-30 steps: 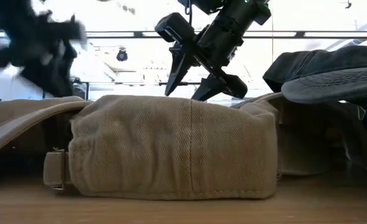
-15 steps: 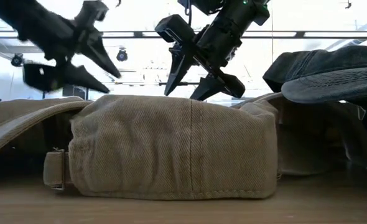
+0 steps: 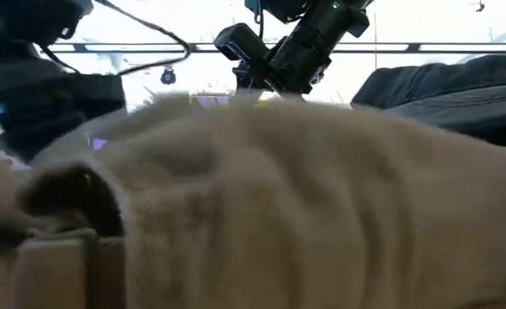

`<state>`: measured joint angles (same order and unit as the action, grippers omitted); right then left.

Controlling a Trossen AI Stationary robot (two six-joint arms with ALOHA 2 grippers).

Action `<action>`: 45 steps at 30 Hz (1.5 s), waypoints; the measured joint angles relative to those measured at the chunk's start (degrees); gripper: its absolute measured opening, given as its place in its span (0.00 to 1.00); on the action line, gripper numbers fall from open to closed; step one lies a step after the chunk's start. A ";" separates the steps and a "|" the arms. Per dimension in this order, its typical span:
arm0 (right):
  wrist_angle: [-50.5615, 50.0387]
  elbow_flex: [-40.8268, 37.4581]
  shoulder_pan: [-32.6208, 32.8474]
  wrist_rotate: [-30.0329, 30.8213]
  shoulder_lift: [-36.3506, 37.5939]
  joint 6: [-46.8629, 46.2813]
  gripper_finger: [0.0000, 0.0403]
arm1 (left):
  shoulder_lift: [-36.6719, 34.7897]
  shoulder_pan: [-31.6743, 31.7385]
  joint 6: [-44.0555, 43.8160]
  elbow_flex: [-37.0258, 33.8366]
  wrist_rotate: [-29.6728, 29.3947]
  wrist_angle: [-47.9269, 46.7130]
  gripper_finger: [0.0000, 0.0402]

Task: Pick & Place hat
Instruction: Put the left black cap into the left transparent bin

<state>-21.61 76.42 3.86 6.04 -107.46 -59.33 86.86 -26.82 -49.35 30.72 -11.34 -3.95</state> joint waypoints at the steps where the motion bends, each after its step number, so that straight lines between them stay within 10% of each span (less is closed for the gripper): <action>1: 0.11 0.00 -0.06 0.00 0.00 0.00 0.54 | -0.21 -0.35 4.57 0.00 -0.04 -0.34 0.43; 9: 1.45 -0.40 -1.35 -4.01 -1.37 1.11 0.54 | -1.39 0.04 17.99 -0.08 -2.26 -1.68 0.43; 31: 18.82 -0.17 -1.75 -14.16 -5.00 7.05 0.52 | -1.40 0.13 14.93 -0.77 -4.31 -0.18 0.43; 45: 18.31 0.16 -1.75 -18.58 -3.79 12.22 0.04 | -13.29 0.18 9.40 5.90 -16.14 -8.91 0.43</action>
<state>-3.30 76.58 2.11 -12.54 -111.25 -47.10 73.56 -26.63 -39.95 36.62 -27.48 -12.85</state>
